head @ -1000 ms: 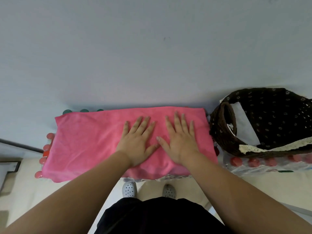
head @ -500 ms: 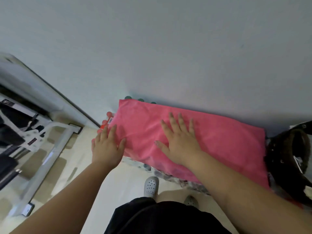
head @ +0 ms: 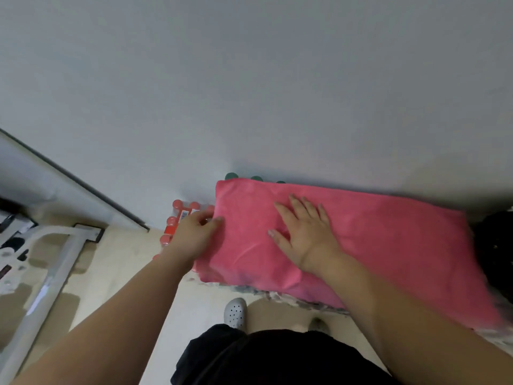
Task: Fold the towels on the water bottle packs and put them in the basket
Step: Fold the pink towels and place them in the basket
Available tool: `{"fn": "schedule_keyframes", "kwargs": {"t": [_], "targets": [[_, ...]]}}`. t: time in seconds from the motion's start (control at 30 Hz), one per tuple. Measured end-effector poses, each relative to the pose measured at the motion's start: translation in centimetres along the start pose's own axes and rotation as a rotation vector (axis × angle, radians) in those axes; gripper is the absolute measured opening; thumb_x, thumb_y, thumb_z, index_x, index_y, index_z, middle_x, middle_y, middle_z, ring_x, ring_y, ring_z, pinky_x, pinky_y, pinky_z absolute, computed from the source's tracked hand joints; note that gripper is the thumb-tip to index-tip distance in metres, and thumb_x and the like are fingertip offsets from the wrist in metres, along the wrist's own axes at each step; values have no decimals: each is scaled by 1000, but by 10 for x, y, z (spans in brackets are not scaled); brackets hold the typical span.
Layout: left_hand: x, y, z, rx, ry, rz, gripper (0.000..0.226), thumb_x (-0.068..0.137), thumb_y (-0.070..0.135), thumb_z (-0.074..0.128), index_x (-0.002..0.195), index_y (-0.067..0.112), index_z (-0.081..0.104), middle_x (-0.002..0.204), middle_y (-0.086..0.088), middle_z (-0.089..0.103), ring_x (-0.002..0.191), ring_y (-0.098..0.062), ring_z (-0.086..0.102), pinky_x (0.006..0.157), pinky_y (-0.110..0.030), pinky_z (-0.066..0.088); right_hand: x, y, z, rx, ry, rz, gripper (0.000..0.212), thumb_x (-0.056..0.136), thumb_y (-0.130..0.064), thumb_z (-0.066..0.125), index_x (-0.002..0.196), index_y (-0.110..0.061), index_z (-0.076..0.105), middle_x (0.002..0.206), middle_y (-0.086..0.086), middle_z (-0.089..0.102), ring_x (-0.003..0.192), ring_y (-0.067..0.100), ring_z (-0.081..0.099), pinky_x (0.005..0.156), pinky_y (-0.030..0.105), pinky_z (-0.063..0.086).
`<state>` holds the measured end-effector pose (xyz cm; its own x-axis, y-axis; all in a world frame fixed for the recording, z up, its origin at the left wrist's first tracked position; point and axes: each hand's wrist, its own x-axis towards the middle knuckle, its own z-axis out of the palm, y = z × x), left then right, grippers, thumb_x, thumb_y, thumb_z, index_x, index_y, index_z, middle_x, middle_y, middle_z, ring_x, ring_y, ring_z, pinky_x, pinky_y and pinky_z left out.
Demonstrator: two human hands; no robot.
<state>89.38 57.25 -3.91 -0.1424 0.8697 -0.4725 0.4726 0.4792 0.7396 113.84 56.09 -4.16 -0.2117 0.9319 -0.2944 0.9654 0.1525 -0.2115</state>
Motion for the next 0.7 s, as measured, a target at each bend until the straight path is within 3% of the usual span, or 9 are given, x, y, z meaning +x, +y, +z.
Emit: {"fn": "schedule_keyframes", "kwargs": {"t": [0.17, 0.27, 0.33, 0.4, 0.5, 0.6, 0.7], "targets": [[21, 3, -12, -23, -80, 142, 23, 90, 16, 61, 109, 26, 67, 82, 6, 68, 70, -5, 62, 56, -13, 45, 21, -60, -9, 85, 57, -34, 84, 82, -72, 8, 153, -33, 30, 159, 4, 28, 145, 29, 23, 120, 46, 17], [26, -2, -19, -27, -171, 226, 31, 88, 22, 61, 119, 27, 65, 74, 1, 68, 63, -10, 61, 61, -30, 49, 42, -91, -18, 183, 43, -64, 72, 91, -66, 21, 149, -27, 40, 147, 4, 45, 136, 27, 36, 116, 41, 25], [25, -5, -23, -11, -211, 291, 30, 90, 26, 60, 121, 27, 62, 82, 1, 70, 71, -12, 65, 67, -34, 55, 54, -106, -19, 273, 29, -82, 58, 98, -57, 31, 146, -27, 46, 136, 3, 53, 130, 26, 42, 114, 37, 26], [22, -7, -25, 14, -233, 350, 22, 91, 23, 60, 114, 27, 60, 86, 0, 70, 78, -16, 67, 71, -41, 58, 60, -117, -20, 366, 14, -42, 50, 100, -54, 36, 145, -35, 47, 127, 1, 54, 126, 24, 44, 114, 37, 28], [21, -10, -27, 37, -288, 375, 20, 90, 17, 60, 108, 24, 57, 88, -3, 68, 82, -22, 67, 75, -50, 56, 63, -125, -23, 368, -39, 34, 44, 102, -51, 37, 142, -38, 50, 133, 5, 47, 129, 25, 39, 116, 34, 25], [23, -13, -27, 20, -293, 413, 16, 89, 14, 62, 103, 21, 58, 85, -4, 67, 78, -22, 65, 72, -49, 56, 65, -130, -27, 327, -62, 79, 46, 104, -50, 35, 136, -25, 56, 135, 8, 46, 130, 27, 39, 113, 33, 26], [20, -15, -29, -71, -246, 375, 21, 89, 19, 68, 105, 25, 57, 77, 1, 63, 62, -6, 59, 62, -36, 54, 68, -129, -25, 360, -42, 106, 52, 103, -48, 38, 140, -14, 51, 138, 8, 45, 132, 26, 39, 113, 33, 28]]}}
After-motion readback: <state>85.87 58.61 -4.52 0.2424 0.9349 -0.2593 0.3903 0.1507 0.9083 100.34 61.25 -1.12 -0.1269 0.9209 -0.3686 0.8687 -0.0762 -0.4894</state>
